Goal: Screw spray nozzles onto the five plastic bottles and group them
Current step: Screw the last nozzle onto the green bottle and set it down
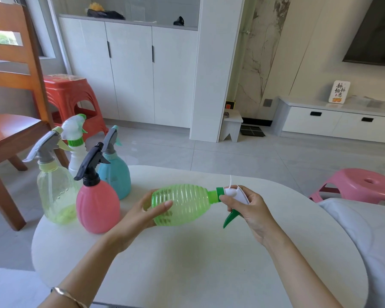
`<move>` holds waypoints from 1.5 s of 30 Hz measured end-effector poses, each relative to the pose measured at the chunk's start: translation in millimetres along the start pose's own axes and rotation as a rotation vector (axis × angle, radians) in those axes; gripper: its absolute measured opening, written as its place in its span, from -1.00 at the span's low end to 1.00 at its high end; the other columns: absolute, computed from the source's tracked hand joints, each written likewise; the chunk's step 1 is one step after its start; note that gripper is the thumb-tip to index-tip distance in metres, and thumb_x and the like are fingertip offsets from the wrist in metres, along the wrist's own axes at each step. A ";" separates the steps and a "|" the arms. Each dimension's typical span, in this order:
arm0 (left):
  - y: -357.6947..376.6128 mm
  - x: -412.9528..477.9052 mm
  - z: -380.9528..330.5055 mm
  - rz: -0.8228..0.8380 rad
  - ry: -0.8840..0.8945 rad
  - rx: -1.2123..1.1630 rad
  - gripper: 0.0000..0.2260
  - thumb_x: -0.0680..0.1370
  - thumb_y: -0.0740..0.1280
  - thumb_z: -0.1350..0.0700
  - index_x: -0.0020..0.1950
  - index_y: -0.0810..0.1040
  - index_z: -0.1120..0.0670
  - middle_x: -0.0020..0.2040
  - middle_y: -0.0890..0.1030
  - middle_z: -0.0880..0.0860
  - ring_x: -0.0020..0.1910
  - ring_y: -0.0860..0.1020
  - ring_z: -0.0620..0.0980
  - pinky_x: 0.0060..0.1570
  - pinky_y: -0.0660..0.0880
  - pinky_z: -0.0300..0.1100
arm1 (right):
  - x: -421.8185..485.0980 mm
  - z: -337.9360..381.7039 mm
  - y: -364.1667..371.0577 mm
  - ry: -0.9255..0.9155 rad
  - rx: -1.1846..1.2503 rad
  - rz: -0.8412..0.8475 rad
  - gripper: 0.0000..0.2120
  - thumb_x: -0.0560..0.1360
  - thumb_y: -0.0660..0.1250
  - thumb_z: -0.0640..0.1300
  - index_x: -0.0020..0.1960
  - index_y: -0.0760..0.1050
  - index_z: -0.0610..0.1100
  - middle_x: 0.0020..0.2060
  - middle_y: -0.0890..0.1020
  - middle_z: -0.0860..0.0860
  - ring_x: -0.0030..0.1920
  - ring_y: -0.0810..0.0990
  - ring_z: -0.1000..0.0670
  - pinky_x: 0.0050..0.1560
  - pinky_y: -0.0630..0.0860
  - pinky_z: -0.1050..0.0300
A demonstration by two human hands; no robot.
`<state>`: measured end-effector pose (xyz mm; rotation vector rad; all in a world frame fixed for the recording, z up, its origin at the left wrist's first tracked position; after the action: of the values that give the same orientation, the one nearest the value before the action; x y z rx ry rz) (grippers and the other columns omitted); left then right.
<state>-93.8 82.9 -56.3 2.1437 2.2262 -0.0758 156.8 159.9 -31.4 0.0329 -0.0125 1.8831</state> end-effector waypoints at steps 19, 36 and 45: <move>3.5 1.3 -3.3 -0.120 0.009 0.047 -0.42 0.27 0.48 -0.26 0.24 0.46 -0.16 0.18 0.63 -0.05 0.15 0.61 -0.10 0.24 0.48 -0.05 | 0.8 5.2 8.3 -0.055 -0.091 0.022 -0.85 0.38 0.49 -0.16 -0.05 0.64 -0.12 -0.31 0.69 -0.04 -0.34 0.63 0.12 -0.35 0.47 0.37; 10.2 0.5 6.0 0.193 -0.090 -0.010 -0.34 0.44 0.38 -0.23 0.46 0.16 -0.21 0.36 0.47 -0.02 0.23 0.55 -0.08 0.07 0.57 -0.21 | 6.3 -1.8 3.7 0.020 -0.067 0.100 -0.50 0.21 0.49 0.11 0.01 0.61 -0.19 -0.22 0.72 -0.06 -0.17 0.69 0.01 -0.09 0.59 0.23; 7.0 0.9 1.4 0.115 -0.045 -0.018 0.06 0.21 0.52 -0.32 0.55 -0.03 -0.24 0.46 0.30 -0.12 0.37 0.41 -0.11 0.44 0.28 0.01 | 6.5 0.3 6.8 0.009 -0.004 0.077 -0.55 0.20 0.47 0.12 -0.04 0.62 -0.17 -0.26 0.72 -0.05 -0.21 0.69 0.02 -0.20 0.56 0.29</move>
<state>-86.8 84.0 -57.8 2.2320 2.0677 -0.0974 148.3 164.0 -30.8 0.0216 -0.0122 1.9604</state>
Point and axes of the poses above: each hand's wrist, its own x-axis towards the middle knuckle, its own y-axis out of the palm, z = x × y, the point moved 3 cm from there along x, towards the middle knuckle
